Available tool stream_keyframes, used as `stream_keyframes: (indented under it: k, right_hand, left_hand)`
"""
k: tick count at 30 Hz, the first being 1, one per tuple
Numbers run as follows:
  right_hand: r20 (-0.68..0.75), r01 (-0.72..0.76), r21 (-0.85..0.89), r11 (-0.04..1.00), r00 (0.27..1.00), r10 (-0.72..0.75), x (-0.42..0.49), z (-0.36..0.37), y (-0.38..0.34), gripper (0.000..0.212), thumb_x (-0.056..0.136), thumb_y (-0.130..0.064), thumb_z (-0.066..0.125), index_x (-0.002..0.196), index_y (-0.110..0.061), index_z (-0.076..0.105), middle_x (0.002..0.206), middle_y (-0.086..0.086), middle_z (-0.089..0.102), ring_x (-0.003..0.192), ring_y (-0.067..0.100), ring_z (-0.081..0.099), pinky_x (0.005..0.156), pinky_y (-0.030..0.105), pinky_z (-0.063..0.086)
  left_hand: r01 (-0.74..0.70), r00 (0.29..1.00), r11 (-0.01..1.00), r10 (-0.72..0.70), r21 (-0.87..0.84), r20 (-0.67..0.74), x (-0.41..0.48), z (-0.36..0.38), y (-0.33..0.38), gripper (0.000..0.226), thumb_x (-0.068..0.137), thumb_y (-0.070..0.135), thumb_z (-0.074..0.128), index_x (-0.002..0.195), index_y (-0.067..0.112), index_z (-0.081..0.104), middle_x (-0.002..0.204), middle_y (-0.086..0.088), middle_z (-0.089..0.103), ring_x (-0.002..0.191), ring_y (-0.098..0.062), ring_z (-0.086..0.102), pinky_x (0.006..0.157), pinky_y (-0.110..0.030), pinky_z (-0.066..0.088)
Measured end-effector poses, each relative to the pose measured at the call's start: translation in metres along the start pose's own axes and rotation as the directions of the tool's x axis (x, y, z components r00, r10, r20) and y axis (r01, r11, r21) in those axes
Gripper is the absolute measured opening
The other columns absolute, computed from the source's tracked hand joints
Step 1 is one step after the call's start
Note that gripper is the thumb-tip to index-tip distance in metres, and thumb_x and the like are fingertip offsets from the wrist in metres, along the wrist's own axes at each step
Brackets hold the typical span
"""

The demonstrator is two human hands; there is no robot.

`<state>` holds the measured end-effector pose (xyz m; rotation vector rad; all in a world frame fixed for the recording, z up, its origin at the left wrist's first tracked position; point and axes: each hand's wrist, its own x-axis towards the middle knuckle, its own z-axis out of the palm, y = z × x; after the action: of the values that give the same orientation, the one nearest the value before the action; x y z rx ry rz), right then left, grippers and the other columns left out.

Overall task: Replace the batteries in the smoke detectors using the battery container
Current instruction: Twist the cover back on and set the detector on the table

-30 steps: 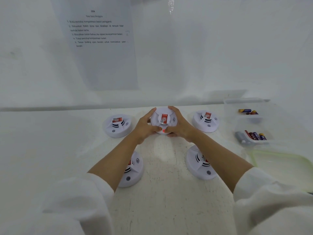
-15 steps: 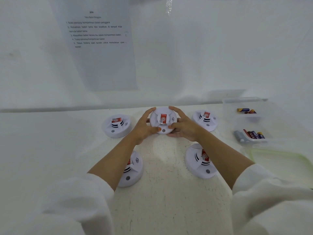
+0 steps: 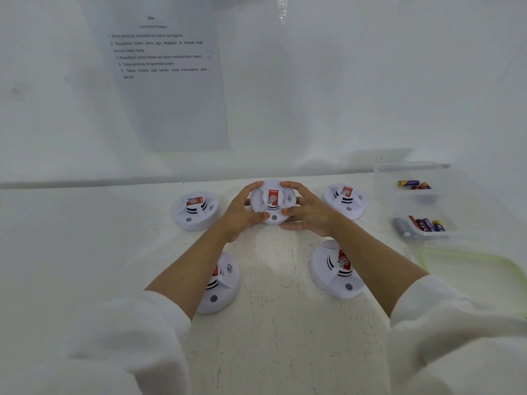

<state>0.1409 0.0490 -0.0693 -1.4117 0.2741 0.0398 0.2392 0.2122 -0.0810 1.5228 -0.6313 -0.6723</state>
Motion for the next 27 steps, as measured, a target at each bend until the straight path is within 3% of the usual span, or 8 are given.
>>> stream_keyframes:
  k: [3, 8, 12, 27]
  right_hand:
    - [-0.001, -0.005, 0.001, 1.0, 1.0, 0.005, 0.0004, 0.0, -0.0004, 0.057, 0.084, 0.007, 0.059, 0.125, -0.03, 0.045, 0.115, 0.011, 0.053, 0.096, 0.031, 0.06, 0.086, 0.044, 0.053]
    - [-0.008, -0.008, 0.003, 1.0, 1.0, 0.008, 0.0003, 0.0003, -0.0001, 0.058, 0.083, 0.007, 0.059, 0.126, -0.029, 0.046, 0.117, 0.014, 0.052, 0.097, 0.032, 0.06, 0.085, 0.043, 0.054]
    - [-0.011, -0.01, 0.013, 1.0, 1.0, 0.01, 0.0, 0.0002, 0.0001, 0.057, 0.083, 0.007, 0.06, 0.124, -0.03, 0.048, 0.117, 0.015, 0.052, 0.096, 0.032, 0.061, 0.085, 0.043, 0.054]
    - [-0.017, -0.012, 0.013, 1.0, 1.0, 0.013, 0.0003, 0.0007, 0.0009, 0.056, 0.083, 0.008, 0.059, 0.123, -0.029, 0.048, 0.118, 0.017, 0.049, 0.098, 0.034, 0.058, 0.087, 0.045, 0.052]
  left_hand:
    - [-0.005, 1.0, 1.0, 0.005, -0.009, 0.004, -0.0001, -0.0001, -0.0005, 0.066, 0.078, -0.006, 0.067, 0.127, 0.029, 0.041, 0.123, -0.01, 0.046, 0.103, -0.02, 0.053, 0.072, -0.025, 0.058]
    - [-0.003, 1.0, 1.0, 0.003, -0.009, -0.004, 0.0001, -0.0003, -0.0014, 0.066, 0.078, -0.006, 0.067, 0.128, 0.029, 0.04, 0.129, -0.012, 0.044, 0.115, -0.03, 0.05, 0.075, -0.028, 0.057]
    - [-0.008, 1.0, 1.0, 0.008, -0.019, 0.0, 0.0, 0.0006, -0.0008, 0.066, 0.078, -0.008, 0.066, 0.128, 0.029, 0.041, 0.127, -0.013, 0.045, 0.11, -0.028, 0.051, 0.071, -0.024, 0.058]
    - [-0.032, 0.999, 0.999, 0.032, -0.004, 0.01, 0.0005, 0.0001, -0.0034, 0.064, 0.079, -0.007, 0.065, 0.128, 0.027, 0.041, 0.128, -0.01, 0.045, 0.112, -0.025, 0.05, 0.079, -0.029, 0.056]
